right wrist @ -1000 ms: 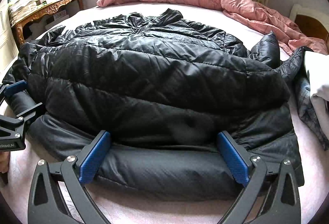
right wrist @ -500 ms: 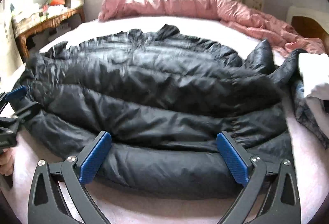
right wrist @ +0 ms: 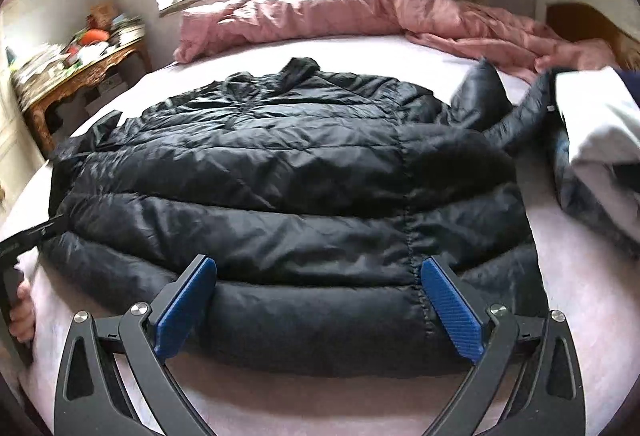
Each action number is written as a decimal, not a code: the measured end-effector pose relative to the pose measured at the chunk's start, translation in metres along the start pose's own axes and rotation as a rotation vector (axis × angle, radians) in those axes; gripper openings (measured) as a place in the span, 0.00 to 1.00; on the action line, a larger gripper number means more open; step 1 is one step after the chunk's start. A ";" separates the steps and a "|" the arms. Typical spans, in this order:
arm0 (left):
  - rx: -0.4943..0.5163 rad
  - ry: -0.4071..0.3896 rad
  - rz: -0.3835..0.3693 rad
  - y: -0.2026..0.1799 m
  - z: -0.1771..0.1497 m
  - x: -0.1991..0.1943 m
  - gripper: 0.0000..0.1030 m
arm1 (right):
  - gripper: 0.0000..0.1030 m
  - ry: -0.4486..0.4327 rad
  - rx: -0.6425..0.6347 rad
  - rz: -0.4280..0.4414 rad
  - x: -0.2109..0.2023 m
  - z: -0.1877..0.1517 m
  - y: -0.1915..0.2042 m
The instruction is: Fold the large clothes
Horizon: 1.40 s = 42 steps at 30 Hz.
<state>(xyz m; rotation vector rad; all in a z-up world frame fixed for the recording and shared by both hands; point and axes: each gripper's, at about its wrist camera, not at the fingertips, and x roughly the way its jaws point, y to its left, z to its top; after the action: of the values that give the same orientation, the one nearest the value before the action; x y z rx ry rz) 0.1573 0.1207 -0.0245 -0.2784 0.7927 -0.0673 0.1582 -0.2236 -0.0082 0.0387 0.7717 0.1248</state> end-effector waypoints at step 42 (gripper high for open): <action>-0.080 -0.466 0.056 0.143 0.134 -0.023 0.02 | 0.95 -0.142 0.010 -0.290 0.000 0.006 -0.004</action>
<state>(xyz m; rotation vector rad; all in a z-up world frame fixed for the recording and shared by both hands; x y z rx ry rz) 0.2302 0.2911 0.0417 -0.3322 0.3394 0.0804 0.1629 -0.2279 -0.0043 -0.0544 0.6284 -0.1559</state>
